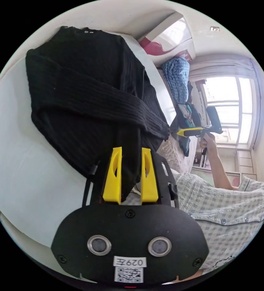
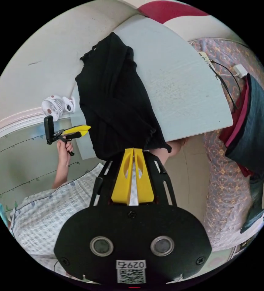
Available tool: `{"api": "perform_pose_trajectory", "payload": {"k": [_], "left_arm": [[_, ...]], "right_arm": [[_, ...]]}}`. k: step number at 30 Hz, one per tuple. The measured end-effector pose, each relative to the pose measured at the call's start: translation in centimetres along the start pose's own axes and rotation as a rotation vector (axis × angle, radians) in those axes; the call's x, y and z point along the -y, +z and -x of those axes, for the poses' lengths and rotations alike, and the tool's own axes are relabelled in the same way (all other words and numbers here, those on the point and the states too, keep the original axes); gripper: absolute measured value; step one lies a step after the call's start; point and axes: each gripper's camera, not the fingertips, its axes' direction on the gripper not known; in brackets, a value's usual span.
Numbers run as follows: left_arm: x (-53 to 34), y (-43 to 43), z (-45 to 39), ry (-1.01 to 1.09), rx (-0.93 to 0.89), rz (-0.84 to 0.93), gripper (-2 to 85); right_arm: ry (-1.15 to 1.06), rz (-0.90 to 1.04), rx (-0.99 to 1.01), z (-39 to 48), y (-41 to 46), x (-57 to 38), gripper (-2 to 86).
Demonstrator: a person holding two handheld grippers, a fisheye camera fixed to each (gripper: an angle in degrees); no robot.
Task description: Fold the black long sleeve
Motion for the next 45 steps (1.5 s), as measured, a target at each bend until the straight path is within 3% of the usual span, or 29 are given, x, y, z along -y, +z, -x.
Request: {"api": "perform_pose_trajectory", "payload": {"k": [3,6,12,16,21,26,29,31,38,45], "left_arm": [[2.0,3.0,-1.4,0.058,0.13,0.095,6.2],[2.3,2.2,-0.1,0.003,0.135,0.075,1.3],[-1.3,-2.1,3.9,-0.125,-0.108,-0.151,-0.2],[-1.2,-0.2,3.9,-0.1,-0.073,-0.051,-0.2],[-4.0,-3.1,5.5,-0.19,-0.091,-0.229,5.5],[-4.3,-1.4,8.9,-0.235,-0.047,-0.073,12.0],[-4.4,-1.7,9.1,-0.221,-0.009,-0.041,8.0],[-5.5,-3.6,9.2,-0.216,0.01,-0.115,0.5],[-8.5,-5.9,14.4,-0.333,-0.081,-0.197,-0.9],[-11.8,-6.7,18.4,-0.414,-0.309,-0.292,-1.0]], "right_arm": [[-0.077,0.051,-0.008,0.7,2.4,1.8,-0.4],[-0.107,0.162,-0.22,0.9,5.2,3.0,-0.5],[-0.128,0.161,-0.17,-0.3,4.5,2.0,-0.4],[-0.194,0.158,-0.045,0.4,4.9,1.2,-0.3],[-0.274,0.23,0.008,1.8,7.4,1.4,0.1],[-0.291,0.195,0.105,1.9,8.6,2.8,-0.1],[-0.271,0.164,0.106,1.8,8.5,3.8,-0.3],[-0.294,0.074,0.06,2.4,7.1,3.9,-0.3],[-0.244,0.091,0.135,-0.4,4.6,4.5,1.0],[-0.094,0.066,0.238,-5.5,4.0,2.5,7.5]]}}
